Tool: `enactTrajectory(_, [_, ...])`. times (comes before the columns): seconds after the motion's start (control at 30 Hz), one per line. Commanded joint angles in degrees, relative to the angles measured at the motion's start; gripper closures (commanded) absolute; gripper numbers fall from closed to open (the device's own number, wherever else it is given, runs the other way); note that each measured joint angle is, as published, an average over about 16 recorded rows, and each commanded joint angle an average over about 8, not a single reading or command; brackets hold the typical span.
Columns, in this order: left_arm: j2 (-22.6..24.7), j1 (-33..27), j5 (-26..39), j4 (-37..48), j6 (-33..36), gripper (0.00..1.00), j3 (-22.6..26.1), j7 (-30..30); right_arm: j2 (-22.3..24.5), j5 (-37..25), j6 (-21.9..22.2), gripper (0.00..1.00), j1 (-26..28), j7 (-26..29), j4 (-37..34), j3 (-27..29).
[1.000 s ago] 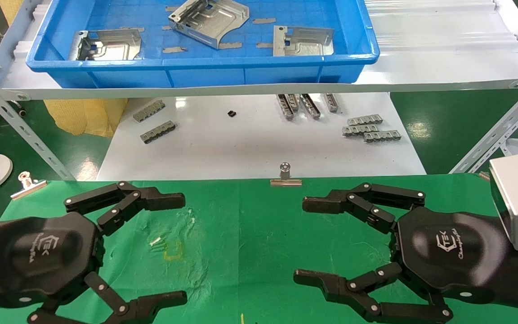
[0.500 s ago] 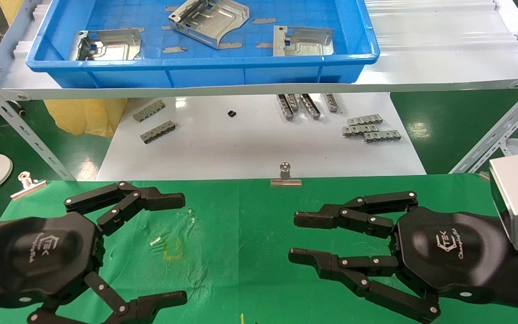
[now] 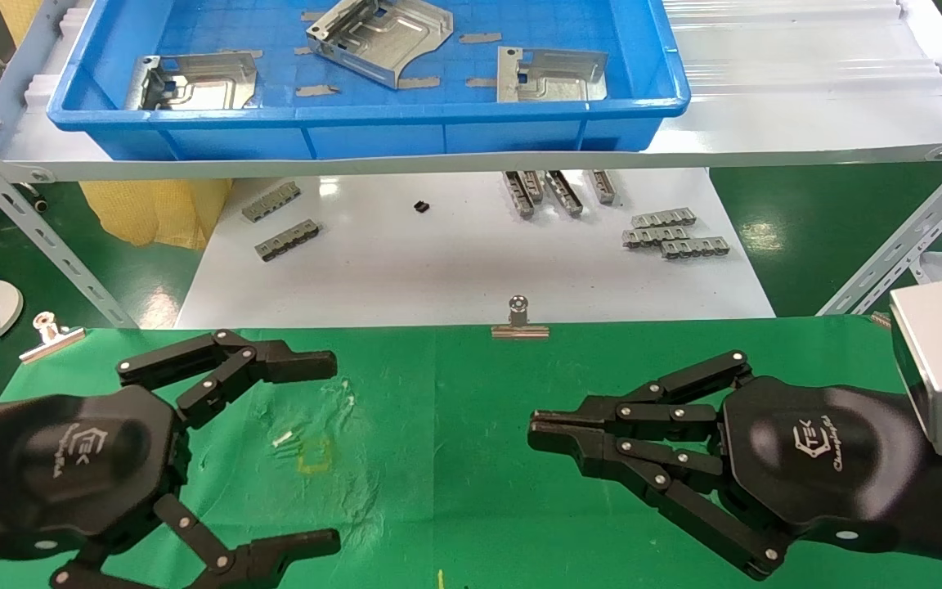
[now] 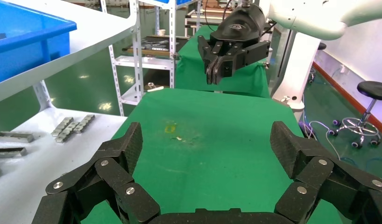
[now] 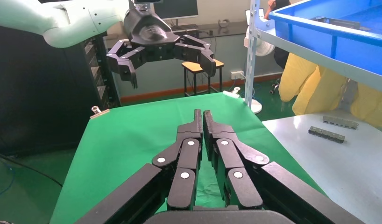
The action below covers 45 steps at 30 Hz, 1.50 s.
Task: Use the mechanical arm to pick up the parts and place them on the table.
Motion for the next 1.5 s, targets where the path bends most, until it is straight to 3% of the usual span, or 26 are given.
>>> enactTrajectory(0.03, [-0.13,-0.14,0.17,-0.11,-0.24,0.00,-0.11,0.11,0.00,0.00,0.00,1.00,0.00,0.00,0.00,0.00])
enactTrajectory(0.3, [5.29,-15.98,10.77,4.58,-9.60,0.00,2.72,-4.86,0.00,0.00,0.00,1.00,0.00,0.00,-0.01,-0.01])
enactTrajectory(0.6, [20.66,-38.66,26.42,30.65,-15.21,0.00,11.32,-6.54,0.00,0.00,0.00,0.98,0.01,-0.01,-0.01,-0.01])
enactTrajectory(0.63, [22.46,-40.71,27.97,34.11,-15.97,0.00,12.21,-6.41,0.00,0.00,0.00,0.93,0.01,-0.01,-0.01,-0.01])
enactTrajectory(0.87, [34.26,-51.14,37.28,55.63,-28.10,0.02,17.09,-5.94,0.00,0.01,0.00,0.07,0.01,-0.01,-0.01,-0.01])
enactTrajectory(0.9, [35.73,-52.00,38.21,57.98,-30.66,0.10,17.50,-5.83,0.00,0.01,0.00,0.00,0.01,-0.01,-0.01,-0.02])
enactTrajectory(1.03, [39.99,-54.04,40.49,64.70,-39.03,0.60,18.49,-5.43,0.00,0.01,0.00,0.00,0.01,-0.01,-0.01,-0.02])
enactTrajectory(1.13, [41.44,-54.66,41.15,67.32,-41.68,0.95,18.94,-5.55,0.00,0.01,0.00,0.00,0.01,-0.01,-0.01,-0.02])
enactTrajectory(1.17, [41.66,-54.75,41.28,67.83,-42.02,1.00,19.07,-5.64,0.00,0.01,0.00,0.00,0.01,-0.01,-0.01,-0.02])
enactTrajectory(1.5, [41.96,-54.63,42.31,68.75,-41.60,1.00,20.52,-6.37,0.01,0.01,0.00,0.00,0.01,-0.01,-0.01,-0.02])
